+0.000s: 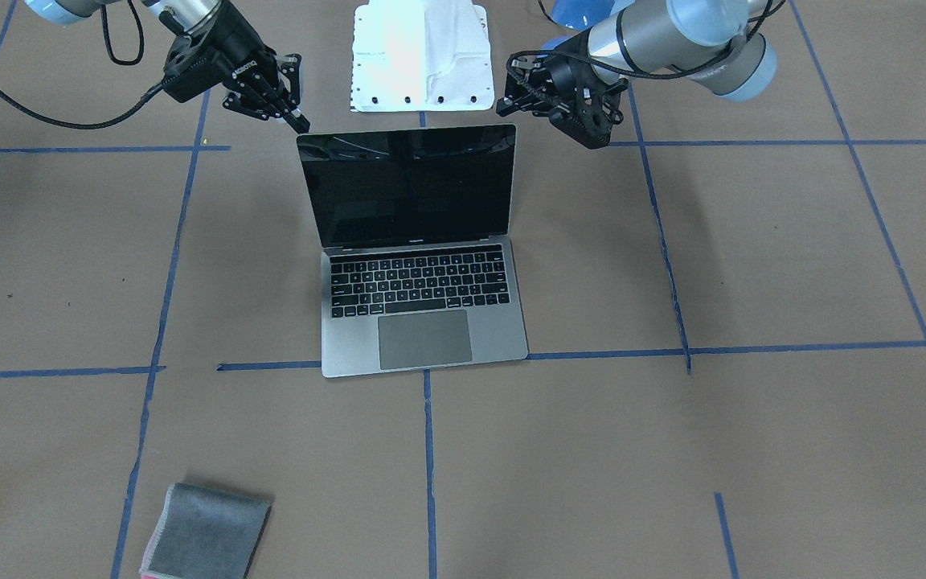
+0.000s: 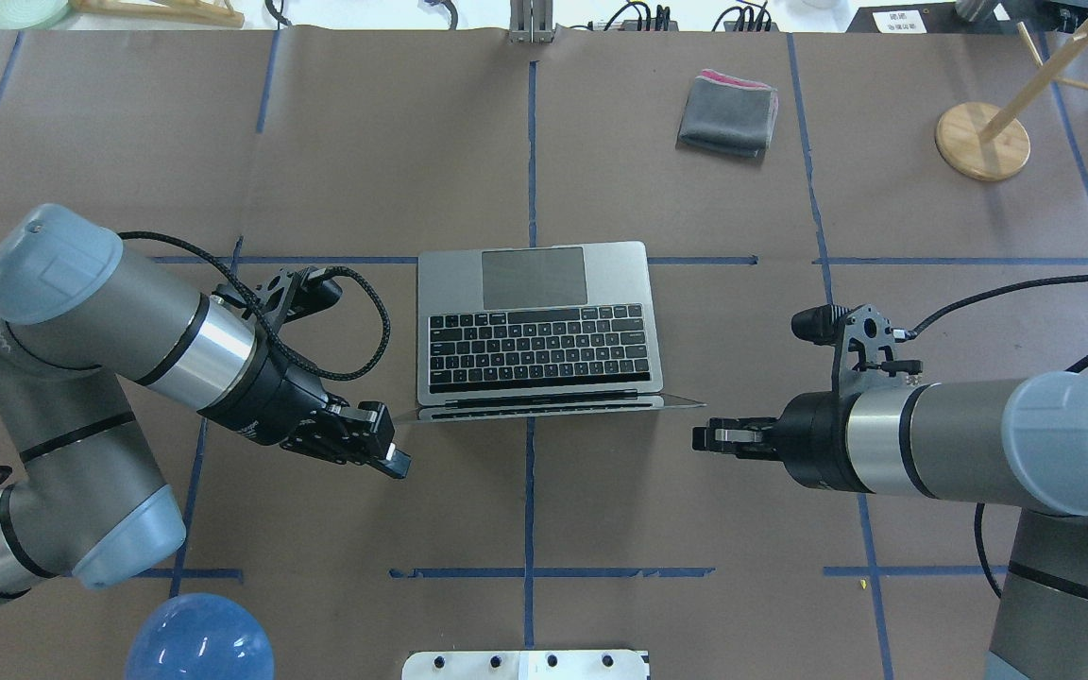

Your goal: Close laptop

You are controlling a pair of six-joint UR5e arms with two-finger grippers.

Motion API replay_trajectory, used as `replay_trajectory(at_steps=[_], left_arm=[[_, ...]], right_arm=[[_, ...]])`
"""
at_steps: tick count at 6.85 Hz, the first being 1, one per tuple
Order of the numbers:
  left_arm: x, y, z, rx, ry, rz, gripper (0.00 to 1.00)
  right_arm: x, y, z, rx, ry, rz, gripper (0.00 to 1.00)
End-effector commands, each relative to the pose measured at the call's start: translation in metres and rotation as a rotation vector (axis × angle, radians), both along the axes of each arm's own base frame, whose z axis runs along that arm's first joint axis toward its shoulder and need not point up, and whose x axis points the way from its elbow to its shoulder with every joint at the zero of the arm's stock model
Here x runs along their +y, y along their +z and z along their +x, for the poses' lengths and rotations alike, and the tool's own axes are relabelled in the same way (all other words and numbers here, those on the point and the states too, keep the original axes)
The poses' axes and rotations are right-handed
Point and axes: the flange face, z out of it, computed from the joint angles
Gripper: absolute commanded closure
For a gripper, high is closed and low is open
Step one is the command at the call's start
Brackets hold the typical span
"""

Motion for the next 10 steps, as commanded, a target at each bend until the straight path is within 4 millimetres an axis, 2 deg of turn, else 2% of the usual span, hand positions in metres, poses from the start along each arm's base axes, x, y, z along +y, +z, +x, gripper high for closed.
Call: replay_trajectory(at_steps=[1, 2, 3, 6, 7, 8, 10], left_arm=[[-0.004, 0.001, -0.002, -0.003, -0.014, -0.002, 1.00], [-0.008, 0.001, -0.004, -0.006, -0.027, -0.001, 1.00], [-0.011, 0.002, -0.004, -0.011, -0.050, 0.000, 1.00], [-0.027, 0.003, -0.011, -0.018, -0.118, 0.003, 1.00], [-0.032, 0.003, -0.009, -0.025, -0.152, 0.005, 1.00], [-0.039, -0.002, -0.006, -0.026, -0.195, 0.014, 1.00], [-0.052, -0.019, 0.001, -0.056, -0.259, -0.005, 1.00]], right_arm=[[-0.017, -0.014, -0.003, 0.021, 0.027, -0.010, 1.00], [-0.027, -0.040, -0.012, 0.040, 0.040, -0.019, 1.00], [-0.033, -0.049, -0.014, 0.054, 0.047, -0.026, 1.00], [-0.059, -0.039, -0.005, 0.080, 0.093, -0.031, 1.00], [-0.070, -0.033, -0.009, 0.093, 0.106, -0.039, 1.00], [-0.084, -0.041, -0.024, 0.091, 0.114, -0.039, 1.00], [-0.099, -0.032, -0.029, 0.113, 0.132, -0.051, 1.00]])
